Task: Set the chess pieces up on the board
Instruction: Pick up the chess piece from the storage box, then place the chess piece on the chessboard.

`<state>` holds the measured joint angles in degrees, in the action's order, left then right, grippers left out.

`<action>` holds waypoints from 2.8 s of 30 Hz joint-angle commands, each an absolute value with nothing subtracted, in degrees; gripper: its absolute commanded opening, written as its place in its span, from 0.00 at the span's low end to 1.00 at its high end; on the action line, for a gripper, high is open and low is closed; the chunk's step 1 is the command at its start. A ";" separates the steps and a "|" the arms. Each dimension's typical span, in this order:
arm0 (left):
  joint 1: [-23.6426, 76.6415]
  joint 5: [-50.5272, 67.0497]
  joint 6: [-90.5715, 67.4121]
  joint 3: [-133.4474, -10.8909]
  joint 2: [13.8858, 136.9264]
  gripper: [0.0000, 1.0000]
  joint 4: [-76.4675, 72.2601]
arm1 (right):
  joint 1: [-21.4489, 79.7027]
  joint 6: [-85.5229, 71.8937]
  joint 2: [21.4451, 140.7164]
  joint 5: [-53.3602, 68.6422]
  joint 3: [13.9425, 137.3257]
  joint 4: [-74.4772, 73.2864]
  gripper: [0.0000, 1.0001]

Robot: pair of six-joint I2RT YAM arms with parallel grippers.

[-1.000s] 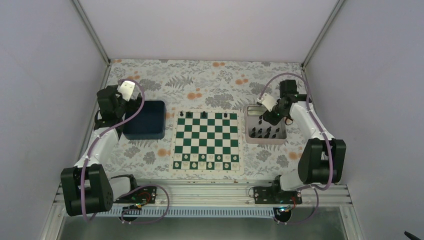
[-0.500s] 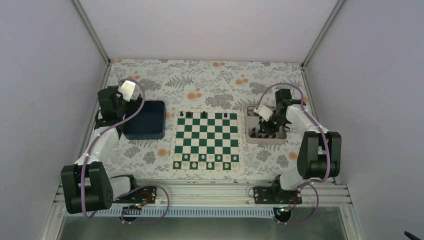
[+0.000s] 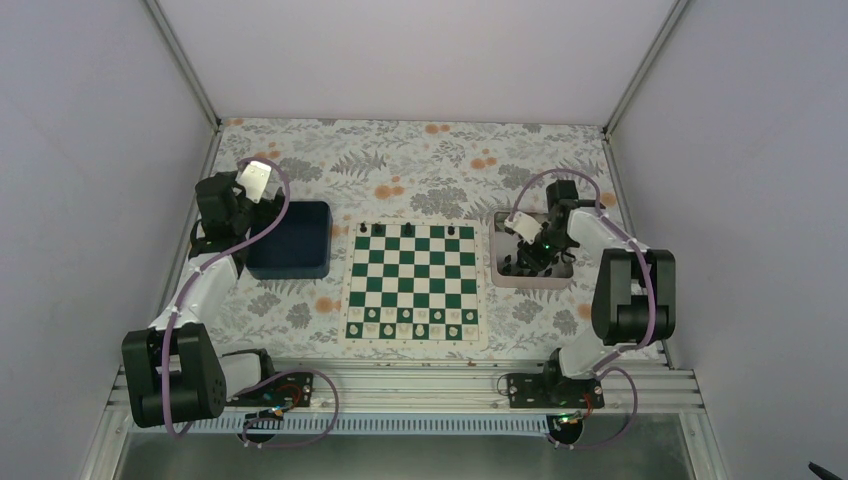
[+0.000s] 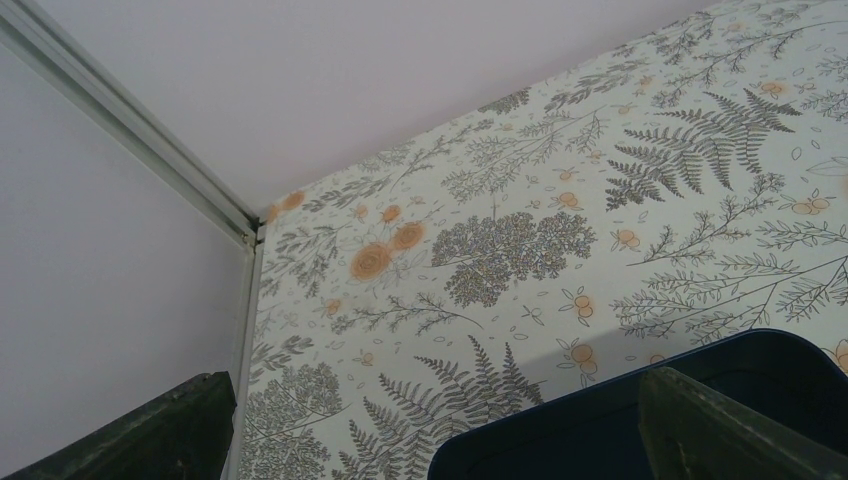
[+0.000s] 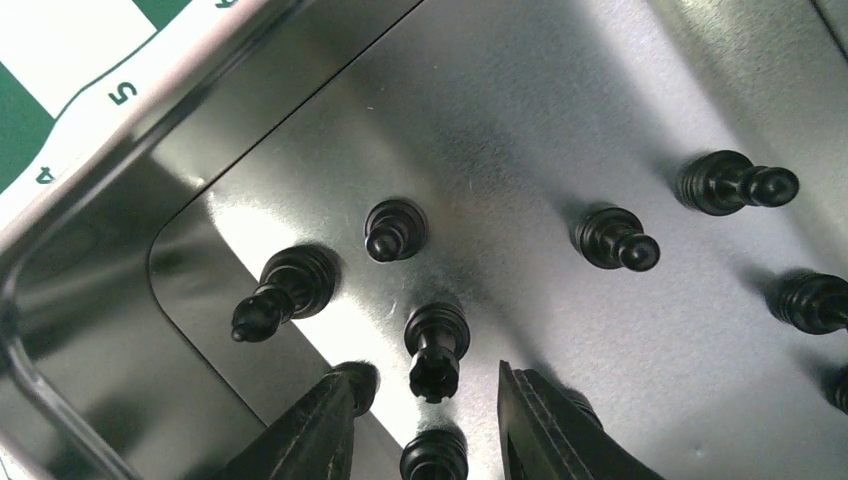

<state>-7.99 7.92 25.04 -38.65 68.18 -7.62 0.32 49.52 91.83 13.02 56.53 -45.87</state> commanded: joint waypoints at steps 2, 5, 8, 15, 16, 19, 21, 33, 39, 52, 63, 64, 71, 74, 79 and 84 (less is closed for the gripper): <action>-8.26 7.67 25.14 -39.50 68.28 1.00 -7.99 | 0.60 50.27 93.36 14.33 57.02 -43.90 0.37; -8.26 7.73 25.14 -39.49 68.29 1.00 -8.00 | 0.57 50.19 94.13 14.48 57.36 -43.47 0.35; -8.26 7.81 25.21 -39.40 68.25 1.00 -8.00 | 0.61 50.05 94.76 14.42 57.78 -43.37 0.31; -8.22 7.99 25.27 -39.44 68.29 1.00 -7.92 | 0.53 49.67 94.94 14.54 58.24 -42.21 0.20; -8.26 8.00 25.26 -39.46 68.28 1.00 -7.91 | 0.56 49.54 94.92 14.62 58.39 -42.12 0.18; -8.26 8.06 25.20 -39.55 68.29 1.00 -7.83 | 0.53 49.48 94.86 15.09 59.00 -42.55 0.13; -8.25 8.09 25.22 -39.55 68.33 1.00 -7.82 | 0.59 49.61 94.82 14.96 59.55 -43.27 0.10; -8.26 8.32 25.14 -39.64 68.10 1.00 -7.91 | 1.83 50.62 90.88 14.73 70.00 -54.10 0.04; -8.25 8.39 25.13 -39.55 68.17 1.00 -8.04 | 9.13 49.23 93.28 14.53 80.01 -57.69 0.05; -8.25 9.01 24.87 -39.47 67.67 1.00 -7.89 | 17.50 47.20 109.45 12.99 89.60 -54.16 0.06; -8.25 9.19 24.85 -39.53 68.07 1.00 -8.10 | 19.04 46.08 112.49 14.02 85.72 -48.58 0.07; -8.22 9.15 24.87 -39.59 67.99 1.00 -8.02 | 19.18 46.06 112.84 13.93 85.76 -48.40 0.07; -8.26 8.97 24.96 -39.31 67.53 1.00 -8.08 | 19.79 45.71 115.58 13.03 86.25 -47.96 0.07; -8.26 9.06 24.96 -39.29 67.67 1.00 -8.17 | 19.78 45.61 116.16 12.59 86.01 -47.92 0.07; -8.26 9.07 25.05 -39.13 67.76 1.00 -8.32 | 19.78 45.69 116.66 12.37 85.52 -48.10 0.07; -8.26 9.06 25.05 -38.93 67.75 1.00 -8.44 | 19.78 45.70 117.23 12.26 85.02 -47.64 0.08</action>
<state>-7.99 8.16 25.04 -38.65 68.18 -7.64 19.18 46.41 116.42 12.73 86.02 -48.38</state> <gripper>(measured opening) 0.999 0.089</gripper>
